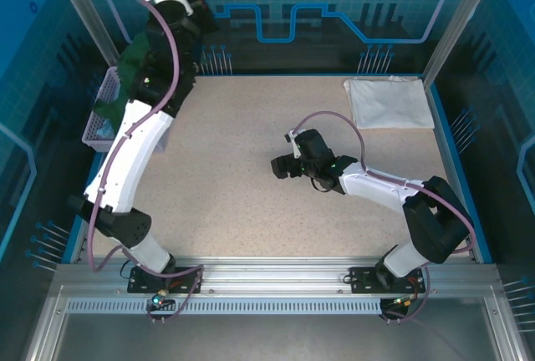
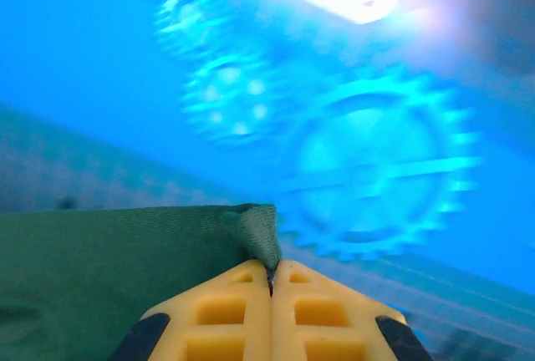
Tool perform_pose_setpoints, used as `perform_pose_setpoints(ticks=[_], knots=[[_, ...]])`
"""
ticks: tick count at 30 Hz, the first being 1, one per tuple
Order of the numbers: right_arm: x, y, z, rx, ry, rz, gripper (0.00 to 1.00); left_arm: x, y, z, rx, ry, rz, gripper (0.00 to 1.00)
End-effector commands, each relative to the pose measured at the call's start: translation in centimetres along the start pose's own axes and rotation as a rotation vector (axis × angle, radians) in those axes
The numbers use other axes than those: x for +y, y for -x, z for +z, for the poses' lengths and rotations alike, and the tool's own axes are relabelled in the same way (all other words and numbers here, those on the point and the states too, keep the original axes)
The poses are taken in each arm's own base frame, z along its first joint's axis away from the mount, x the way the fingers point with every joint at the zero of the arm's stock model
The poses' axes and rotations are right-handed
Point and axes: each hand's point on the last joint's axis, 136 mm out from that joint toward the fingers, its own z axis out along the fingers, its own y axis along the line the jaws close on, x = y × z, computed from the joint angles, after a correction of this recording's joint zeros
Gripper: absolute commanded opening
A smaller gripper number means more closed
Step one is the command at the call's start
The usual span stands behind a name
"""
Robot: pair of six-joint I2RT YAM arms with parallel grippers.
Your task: Fold and stack the t-shirts
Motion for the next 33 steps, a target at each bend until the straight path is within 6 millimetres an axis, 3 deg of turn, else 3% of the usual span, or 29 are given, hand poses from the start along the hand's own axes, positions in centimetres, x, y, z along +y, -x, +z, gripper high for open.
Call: perform_pose_setpoints(ticks=[1,5,7,8,9,11,14,17,22,30,33], knots=[[-0.5,1.0,-1.5,-0.058,-0.042,0.005,0.88,-5.1,-1.3,-0.3,0.054,-0.148,0.070,0.00],[-2.3,0.9,-2.6,-0.101,-0.104,0.051,0.89,-8.8,-10.1,1.3,0.342,-0.264,-0.022,0.03],[-3.8,1.1,-3.4,-0.129,-0.148,0.088,0.89,-10.5,-14.9,1.5,0.503,-0.332,-0.080,0.51],[-4.8,1.0,-3.9,-0.141,-0.178,0.114,0.89,-11.1,-17.0,1.5,0.570,-0.360,-0.082,0.69],[-5.7,1.0,-4.3,-0.152,-0.205,0.148,0.89,-10.7,-19.1,1.6,0.630,-0.336,-0.062,0.78],[-7.7,0.7,-5.1,-0.163,-0.243,0.219,0.90,-8.7,-21.7,1.7,0.703,-0.259,-0.017,0.84],[-10.2,-0.1,-5.8,-0.173,-0.266,0.336,0.90,-4.5,-23.8,0.7,0.804,-0.118,0.007,0.87],[-11.9,-0.9,-6.1,-0.175,-0.279,0.418,0.91,-1.3,-25.4,-1.6,0.840,-0.047,-0.009,0.89],[-12.0,-1.2,-5.7,-0.147,-0.257,0.447,0.91,4.6,-28.1,-7.4,0.867,0.077,-0.094,0.89],[-8.1,-1.3,-3.0,-0.048,-0.140,0.390,0.87,13.8,-36.0,-19.2,1.062,0.340,-0.271,0.79],[-4.8,-1.2,-2.4,-0.043,-0.071,0.349,0.85,16.2,-38.6,-22.2,1.057,0.402,-0.383,0.78]])
